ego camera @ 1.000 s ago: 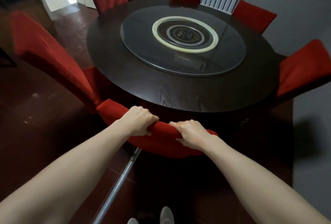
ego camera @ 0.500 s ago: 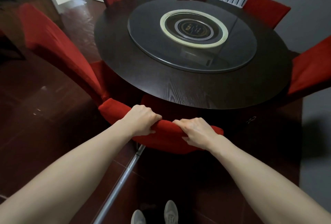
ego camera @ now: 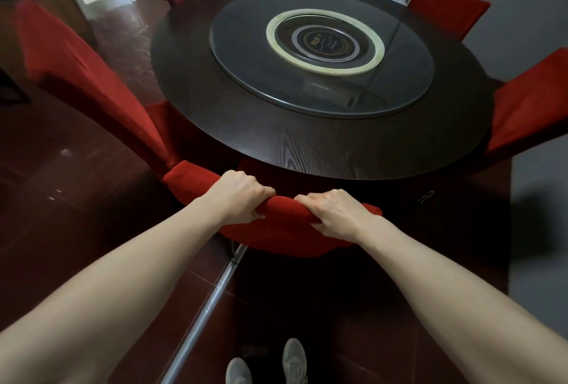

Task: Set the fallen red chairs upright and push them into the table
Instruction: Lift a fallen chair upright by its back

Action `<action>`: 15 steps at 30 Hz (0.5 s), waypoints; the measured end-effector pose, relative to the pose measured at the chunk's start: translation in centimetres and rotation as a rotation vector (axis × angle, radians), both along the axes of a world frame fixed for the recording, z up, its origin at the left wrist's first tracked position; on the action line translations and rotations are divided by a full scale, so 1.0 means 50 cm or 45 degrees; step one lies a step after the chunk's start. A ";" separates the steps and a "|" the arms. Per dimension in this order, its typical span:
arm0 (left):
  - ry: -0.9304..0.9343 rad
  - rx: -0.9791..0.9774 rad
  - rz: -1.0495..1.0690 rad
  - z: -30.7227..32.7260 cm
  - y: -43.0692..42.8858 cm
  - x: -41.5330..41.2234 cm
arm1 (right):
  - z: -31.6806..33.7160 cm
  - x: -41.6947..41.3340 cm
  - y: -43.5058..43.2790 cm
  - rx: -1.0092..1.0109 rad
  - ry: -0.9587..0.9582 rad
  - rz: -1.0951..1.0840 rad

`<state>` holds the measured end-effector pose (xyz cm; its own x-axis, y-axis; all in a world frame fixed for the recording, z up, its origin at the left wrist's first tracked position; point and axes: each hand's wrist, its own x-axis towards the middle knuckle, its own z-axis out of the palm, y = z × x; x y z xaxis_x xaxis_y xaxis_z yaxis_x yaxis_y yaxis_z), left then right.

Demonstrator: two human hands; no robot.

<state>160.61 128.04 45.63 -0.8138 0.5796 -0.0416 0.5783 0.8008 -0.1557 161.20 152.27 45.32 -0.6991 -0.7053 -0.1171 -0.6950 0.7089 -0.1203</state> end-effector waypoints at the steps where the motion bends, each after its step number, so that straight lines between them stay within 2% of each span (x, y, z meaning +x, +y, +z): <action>1: 0.010 0.003 -0.010 0.002 -0.001 -0.007 | 0.000 -0.007 0.001 -0.005 0.015 0.005; 8: -0.044 0.031 -0.043 -0.011 -0.003 -0.009 | -0.006 -0.003 0.008 0.022 0.011 0.017; 15: -0.144 0.100 -0.001 -0.012 -0.001 0.011 | 0.001 0.018 -0.002 0.048 0.018 -0.101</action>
<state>161.18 128.00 45.03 -0.8063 0.5851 -0.0873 0.5890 0.8077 -0.0260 162.12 152.19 45.37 -0.7544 -0.6430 -0.1322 -0.6379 0.7656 -0.0836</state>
